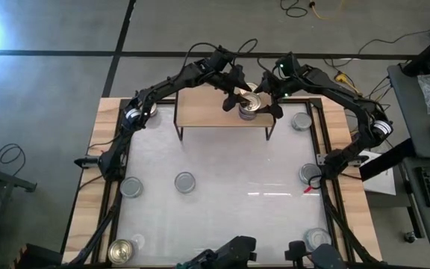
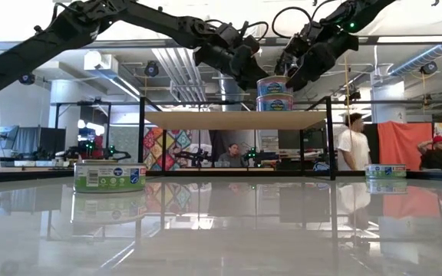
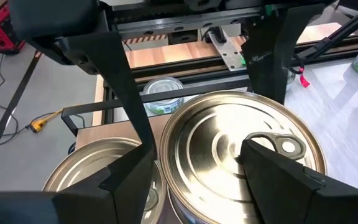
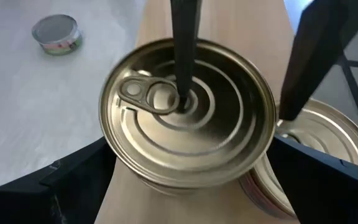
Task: Stack canned seafood by type on shelf
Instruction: Stack the blue-pink tuna can on top of the other blue-pink tuna can on the shelf
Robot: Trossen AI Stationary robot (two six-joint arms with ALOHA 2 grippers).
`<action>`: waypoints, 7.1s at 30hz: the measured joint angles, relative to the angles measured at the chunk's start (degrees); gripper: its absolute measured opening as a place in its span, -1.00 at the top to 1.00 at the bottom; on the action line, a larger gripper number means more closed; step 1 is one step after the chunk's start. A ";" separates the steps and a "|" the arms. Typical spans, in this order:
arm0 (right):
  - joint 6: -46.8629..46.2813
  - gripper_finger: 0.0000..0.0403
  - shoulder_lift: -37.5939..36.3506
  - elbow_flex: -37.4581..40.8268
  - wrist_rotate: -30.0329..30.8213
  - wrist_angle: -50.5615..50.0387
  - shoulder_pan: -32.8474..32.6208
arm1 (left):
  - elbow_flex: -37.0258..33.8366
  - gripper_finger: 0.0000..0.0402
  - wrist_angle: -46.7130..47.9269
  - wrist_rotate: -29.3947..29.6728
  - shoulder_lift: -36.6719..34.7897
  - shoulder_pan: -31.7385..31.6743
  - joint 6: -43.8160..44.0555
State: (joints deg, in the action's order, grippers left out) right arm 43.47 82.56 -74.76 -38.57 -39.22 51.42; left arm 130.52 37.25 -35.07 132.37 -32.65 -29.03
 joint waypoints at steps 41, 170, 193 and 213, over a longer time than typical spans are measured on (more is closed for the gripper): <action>2.42 -0.99 -0.04 0.00 3.85 -3.76 0.26 | -0.52 -0.16 3.81 1.07 -3.99 0.09 0.52; -60.20 -0.99 14.53 -1.66 46.28 26.24 -86.65 | -67.44 0.62 13.11 15.30 -30.21 78.00 93.69; -66.70 -0.99 31.32 -3.61 67.19 37.01 -84.76 | -58.37 0.62 28.65 46.37 -35.31 79.67 82.16; -69.09 -0.99 47.32 -23.50 68.00 29.30 -78.98 | -78.40 0.62 -8.66 49.48 -39.55 75.25 70.41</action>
State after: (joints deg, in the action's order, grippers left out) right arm -25.62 129.89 -98.26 29.43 -9.92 -27.57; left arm 52.12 28.59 14.41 92.82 42.60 41.37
